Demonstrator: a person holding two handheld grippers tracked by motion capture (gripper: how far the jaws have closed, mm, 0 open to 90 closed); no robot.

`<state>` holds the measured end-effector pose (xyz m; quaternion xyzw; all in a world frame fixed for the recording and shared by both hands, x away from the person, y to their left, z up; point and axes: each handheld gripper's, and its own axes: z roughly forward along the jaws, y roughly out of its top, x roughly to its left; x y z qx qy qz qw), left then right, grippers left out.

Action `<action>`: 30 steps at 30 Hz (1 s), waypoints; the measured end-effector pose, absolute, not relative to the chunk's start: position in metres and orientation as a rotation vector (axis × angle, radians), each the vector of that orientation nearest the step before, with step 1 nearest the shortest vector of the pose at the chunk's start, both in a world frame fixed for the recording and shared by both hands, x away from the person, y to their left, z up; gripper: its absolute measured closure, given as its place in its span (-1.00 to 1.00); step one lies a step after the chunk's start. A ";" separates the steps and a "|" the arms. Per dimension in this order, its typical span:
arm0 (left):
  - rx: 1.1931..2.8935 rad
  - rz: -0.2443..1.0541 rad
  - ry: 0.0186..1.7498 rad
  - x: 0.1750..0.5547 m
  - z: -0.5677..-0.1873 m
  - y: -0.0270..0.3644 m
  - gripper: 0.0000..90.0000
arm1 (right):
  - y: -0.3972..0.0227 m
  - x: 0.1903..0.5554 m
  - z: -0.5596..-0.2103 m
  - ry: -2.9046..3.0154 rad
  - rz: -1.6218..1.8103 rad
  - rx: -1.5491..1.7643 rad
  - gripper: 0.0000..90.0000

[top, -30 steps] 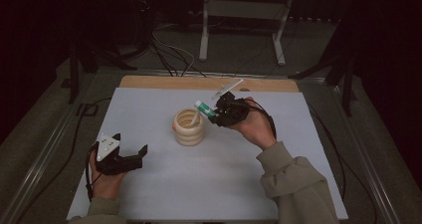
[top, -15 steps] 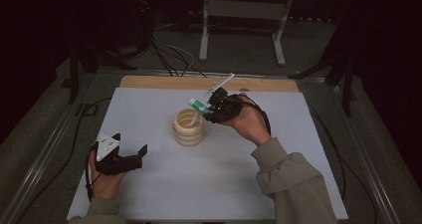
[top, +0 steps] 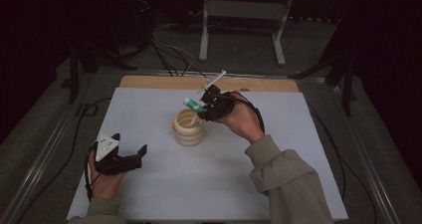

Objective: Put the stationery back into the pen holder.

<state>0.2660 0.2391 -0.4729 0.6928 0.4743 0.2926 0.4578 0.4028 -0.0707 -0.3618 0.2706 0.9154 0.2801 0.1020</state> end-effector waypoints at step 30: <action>1.701 0.723 1.171 0.265 -0.472 0.241 -0.99 | -0.044 0.412 -0.376 2.779 0.700 0.787 0.45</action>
